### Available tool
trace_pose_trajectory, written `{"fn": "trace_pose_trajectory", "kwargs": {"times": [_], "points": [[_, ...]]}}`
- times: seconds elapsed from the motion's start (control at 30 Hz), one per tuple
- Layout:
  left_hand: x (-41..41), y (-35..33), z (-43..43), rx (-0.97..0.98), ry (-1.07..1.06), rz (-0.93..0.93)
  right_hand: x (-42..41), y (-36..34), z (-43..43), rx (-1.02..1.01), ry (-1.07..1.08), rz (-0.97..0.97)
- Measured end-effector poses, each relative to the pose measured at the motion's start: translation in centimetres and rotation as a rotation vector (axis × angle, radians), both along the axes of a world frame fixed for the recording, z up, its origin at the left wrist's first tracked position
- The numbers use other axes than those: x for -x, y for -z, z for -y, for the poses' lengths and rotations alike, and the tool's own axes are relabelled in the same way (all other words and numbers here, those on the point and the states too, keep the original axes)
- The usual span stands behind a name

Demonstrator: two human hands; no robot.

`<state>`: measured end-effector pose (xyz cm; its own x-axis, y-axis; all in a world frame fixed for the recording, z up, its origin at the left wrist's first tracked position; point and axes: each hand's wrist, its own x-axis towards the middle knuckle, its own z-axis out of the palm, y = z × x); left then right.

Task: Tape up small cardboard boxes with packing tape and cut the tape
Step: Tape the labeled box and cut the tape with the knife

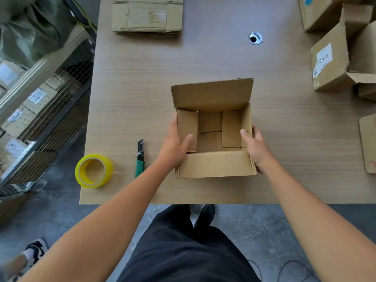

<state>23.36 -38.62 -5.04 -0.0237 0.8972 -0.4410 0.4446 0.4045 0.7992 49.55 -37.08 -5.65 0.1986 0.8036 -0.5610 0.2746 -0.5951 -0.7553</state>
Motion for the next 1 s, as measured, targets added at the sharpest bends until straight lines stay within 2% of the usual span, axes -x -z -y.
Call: {"fn": "trace_pose_trajectory", "kwargs": {"times": [0.1, 0.17, 0.23, 0.3, 0.4, 0.5, 0.57, 0.67, 0.73, 0.87, 0.9, 1.0], "points": [[-0.6, -0.6, -0.8, 0.003, 0.068, -0.221, 0.3, -0.4, -0.5, 0.005, -0.121, 0.232], [-1.2, -1.0, -1.3, 0.005, 0.102, -0.335, 0.7, -0.7, -0.6, 0.022, -0.111, 0.238], [-1.5, -1.4, -2.1, 0.003, 0.131, -0.351, 0.8, -1.0, -0.6, 0.043, -0.077, 0.242], [-1.2, -2.0, -3.1, 0.030, 0.081, -0.136, 1.0, -1.3, -0.6, 0.060, -0.066, 0.266], [0.6, -2.1, -4.1, 0.125, -0.027, 0.340, 1.2, -1.6, -0.5, 0.026, -0.019, 0.257], [3.5, -0.3, -3.8, 0.216, -0.314, 0.755, 1.0, -1.5, -0.4, -0.009, 0.012, 0.244], [5.3, 1.5, -3.4, 0.309, -0.481, 0.891, 0.8, -1.2, -0.5, -0.010, -0.001, 0.279], [6.1, 3.7, -2.5, 0.410, -0.508, 0.889, 0.7, -0.3, -0.6, -0.007, -0.035, 0.366], [5.3, 4.2, -2.1, 0.322, -0.397, 0.789, 0.7, 0.1, -0.6, -0.011, -0.033, 0.382], [3.2, 2.5, -2.4, -0.054, -0.162, 0.187, 0.9, 0.5, -0.8, 0.039, -0.032, 0.410], [2.7, 1.7, -2.5, -0.056, -0.111, 0.168, 0.9, 0.4, -0.8, 0.056, -0.027, 0.406], [2.0, 0.2, -2.5, 0.049, 0.033, 0.286, 0.7, -0.3, -0.6, 0.104, -0.001, 0.311]]}}
